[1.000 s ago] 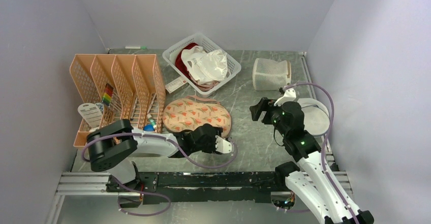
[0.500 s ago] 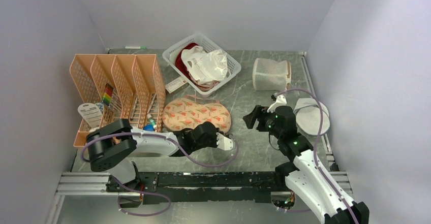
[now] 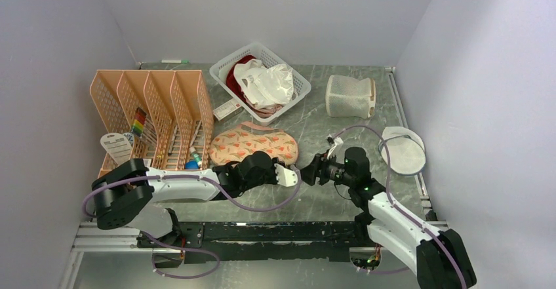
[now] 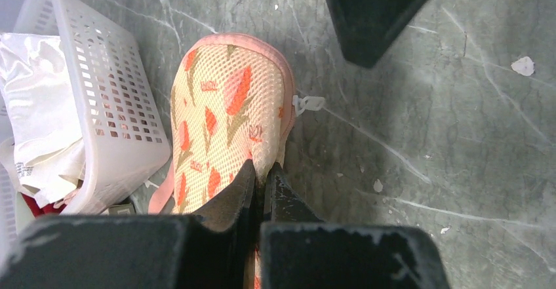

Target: Unzip the laundry bag and remove the bra

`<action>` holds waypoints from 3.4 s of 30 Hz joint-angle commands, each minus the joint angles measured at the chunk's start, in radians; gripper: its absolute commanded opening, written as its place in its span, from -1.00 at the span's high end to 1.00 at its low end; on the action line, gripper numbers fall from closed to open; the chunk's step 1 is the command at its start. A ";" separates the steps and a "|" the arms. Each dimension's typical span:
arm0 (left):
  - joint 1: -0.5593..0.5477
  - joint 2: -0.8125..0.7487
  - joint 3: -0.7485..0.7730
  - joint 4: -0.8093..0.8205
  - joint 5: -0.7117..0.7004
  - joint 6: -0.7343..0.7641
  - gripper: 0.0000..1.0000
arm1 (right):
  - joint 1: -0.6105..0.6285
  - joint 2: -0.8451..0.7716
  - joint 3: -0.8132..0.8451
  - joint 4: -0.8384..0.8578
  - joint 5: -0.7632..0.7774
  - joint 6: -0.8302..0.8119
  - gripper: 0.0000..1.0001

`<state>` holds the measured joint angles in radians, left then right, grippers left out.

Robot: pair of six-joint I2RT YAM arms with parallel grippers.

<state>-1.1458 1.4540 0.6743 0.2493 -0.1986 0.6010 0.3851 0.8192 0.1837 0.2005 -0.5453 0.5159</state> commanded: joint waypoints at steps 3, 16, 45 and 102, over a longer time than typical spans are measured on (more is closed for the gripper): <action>0.006 -0.038 0.044 -0.018 0.028 -0.039 0.86 | 0.126 0.075 -0.005 0.258 -0.016 -0.017 -0.13; 0.008 -0.042 0.057 -0.047 0.072 -0.053 0.86 | 0.198 0.262 -0.034 0.493 0.136 0.005 0.14; 0.007 -0.072 0.049 -0.044 0.105 -0.058 0.86 | 0.198 0.270 -0.077 0.506 0.316 0.039 1.00; -0.008 -0.200 0.062 -0.050 0.243 -0.138 0.86 | 0.158 0.123 0.068 0.082 0.354 -0.041 1.00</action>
<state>-1.1446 1.3186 0.7475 0.1516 -0.0147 0.4511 0.6357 0.8631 0.2420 0.3019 -0.2317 0.4747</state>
